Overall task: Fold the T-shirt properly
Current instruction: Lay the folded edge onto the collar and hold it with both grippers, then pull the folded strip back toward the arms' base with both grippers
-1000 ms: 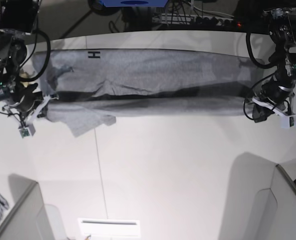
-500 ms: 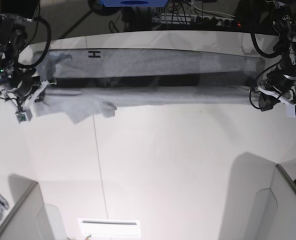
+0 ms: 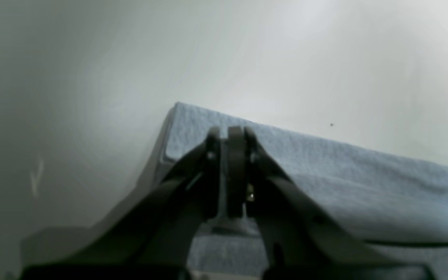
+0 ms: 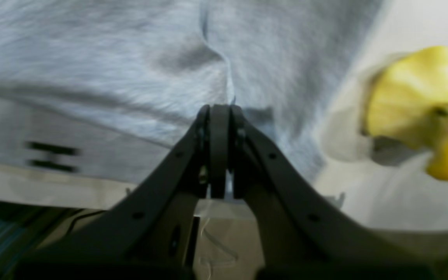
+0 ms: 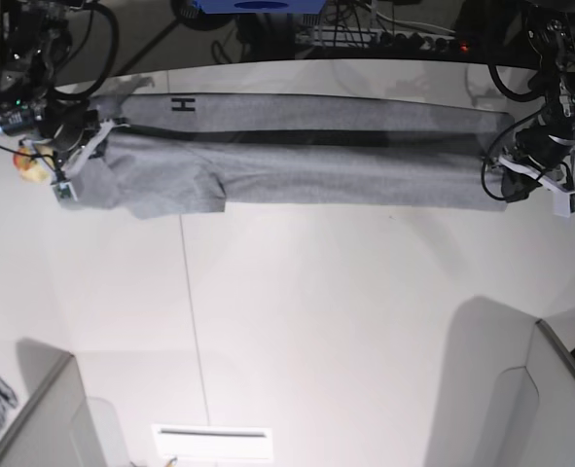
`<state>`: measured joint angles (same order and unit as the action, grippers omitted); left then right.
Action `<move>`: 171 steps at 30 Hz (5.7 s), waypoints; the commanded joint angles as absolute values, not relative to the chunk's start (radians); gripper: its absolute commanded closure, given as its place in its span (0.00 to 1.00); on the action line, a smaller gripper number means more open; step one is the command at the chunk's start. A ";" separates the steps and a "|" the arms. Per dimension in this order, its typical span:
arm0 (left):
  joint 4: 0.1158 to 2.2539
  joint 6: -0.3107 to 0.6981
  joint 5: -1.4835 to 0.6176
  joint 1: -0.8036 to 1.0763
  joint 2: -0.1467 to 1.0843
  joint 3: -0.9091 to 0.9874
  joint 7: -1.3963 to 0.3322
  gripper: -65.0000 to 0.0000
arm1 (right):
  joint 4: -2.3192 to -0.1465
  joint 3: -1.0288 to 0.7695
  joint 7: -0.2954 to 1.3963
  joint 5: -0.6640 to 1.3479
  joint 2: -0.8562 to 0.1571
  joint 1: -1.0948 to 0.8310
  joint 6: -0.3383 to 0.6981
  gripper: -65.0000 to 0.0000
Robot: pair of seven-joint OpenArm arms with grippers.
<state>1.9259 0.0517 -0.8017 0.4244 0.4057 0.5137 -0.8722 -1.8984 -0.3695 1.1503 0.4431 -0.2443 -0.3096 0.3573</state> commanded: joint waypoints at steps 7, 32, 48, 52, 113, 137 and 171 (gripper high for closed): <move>1.936 0.047 -0.802 0.440 0.427 0.521 -0.849 1.00 | -1.916 -0.380 1.129 0.438 -0.266 -0.303 0.358 1.00; 1.877 0.044 -0.800 0.475 0.423 0.521 -0.849 1.00 | -1.902 -0.302 1.138 0.237 -0.206 -0.318 0.360 1.00; 1.885 0.044 -0.808 0.470 0.412 0.532 -0.849 0.24 | -1.951 -0.394 1.099 0.298 -0.174 -0.286 0.516 0.62; 1.885 0.044 -0.808 0.467 0.381 0.579 -0.849 0.24 | -1.945 -0.394 1.118 0.298 -0.174 -0.236 0.516 0.61; 1.877 0.045 -0.802 0.470 0.352 0.676 -0.849 0.24 | -1.991 -0.423 1.326 0.429 -0.111 -0.259 0.585 1.00; 1.877 0.044 -0.802 0.473 0.351 0.670 -0.849 0.24 | -1.988 -0.453 1.313 0.513 -0.133 -0.367 0.585 1.00; 1.581 0.045 -0.578 0.294 0.183 0.542 -0.719 1.00 | -1.655 -0.386 0.983 0.222 -0.189 -0.174 0.584 1.00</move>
